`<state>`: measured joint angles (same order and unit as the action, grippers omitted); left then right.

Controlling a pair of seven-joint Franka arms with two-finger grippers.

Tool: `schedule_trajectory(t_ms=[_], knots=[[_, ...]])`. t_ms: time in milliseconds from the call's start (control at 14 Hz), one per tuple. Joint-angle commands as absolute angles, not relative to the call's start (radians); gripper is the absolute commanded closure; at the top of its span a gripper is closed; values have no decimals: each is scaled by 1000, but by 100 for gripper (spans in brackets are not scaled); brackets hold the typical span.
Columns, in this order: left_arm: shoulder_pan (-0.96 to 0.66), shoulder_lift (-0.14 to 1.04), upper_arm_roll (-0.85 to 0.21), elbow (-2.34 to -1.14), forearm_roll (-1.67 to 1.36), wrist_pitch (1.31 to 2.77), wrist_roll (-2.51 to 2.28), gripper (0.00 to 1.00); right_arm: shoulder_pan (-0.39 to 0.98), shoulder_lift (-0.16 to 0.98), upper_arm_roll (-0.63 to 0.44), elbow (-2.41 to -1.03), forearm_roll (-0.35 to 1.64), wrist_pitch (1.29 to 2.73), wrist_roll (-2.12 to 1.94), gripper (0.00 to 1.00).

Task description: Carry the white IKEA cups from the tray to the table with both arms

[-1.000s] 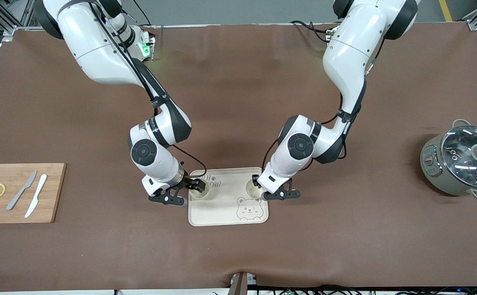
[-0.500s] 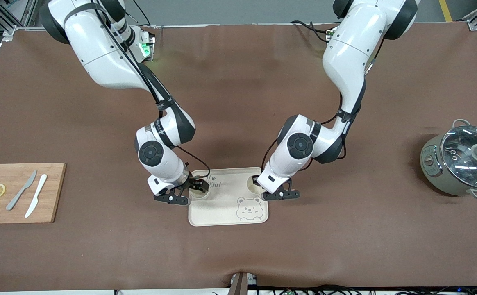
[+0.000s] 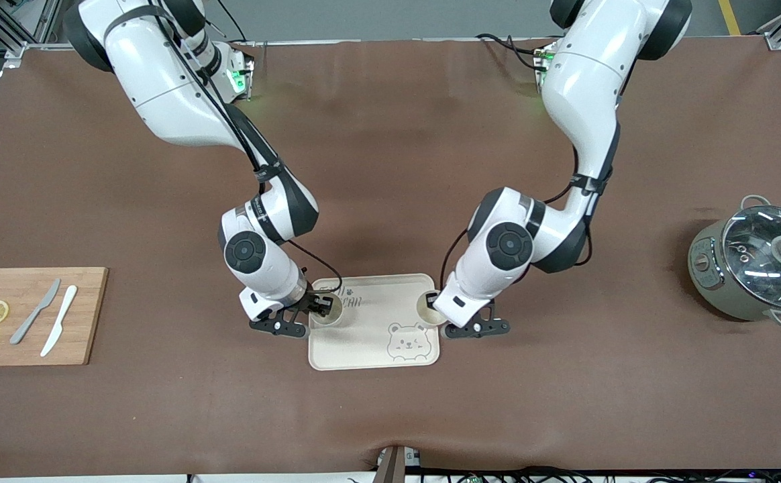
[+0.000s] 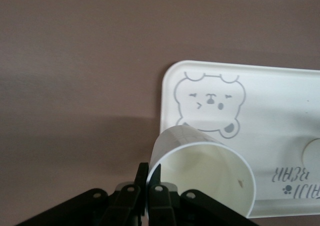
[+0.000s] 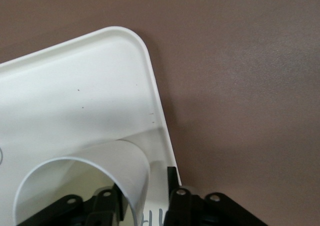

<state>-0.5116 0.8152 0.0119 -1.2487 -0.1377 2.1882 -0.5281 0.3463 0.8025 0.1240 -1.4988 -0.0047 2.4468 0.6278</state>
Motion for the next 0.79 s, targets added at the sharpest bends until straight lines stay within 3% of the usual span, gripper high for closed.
schedule_trajectory(t_ms=[0, 571, 714], knots=[[-509, 770, 58, -1249, -146, 2084, -462, 100, 348, 821, 123, -1470, -23, 2445, 653, 100], [-494, 673, 231, -1253, -147, 1881, -252, 100, 351, 812, 126, -1431, -12, 2421, 653, 100], [-434, 670, 233, -1255, -150, 1876, -215, 100, 342, 795, 127, -1369, -12, 2287, 652, 100]])
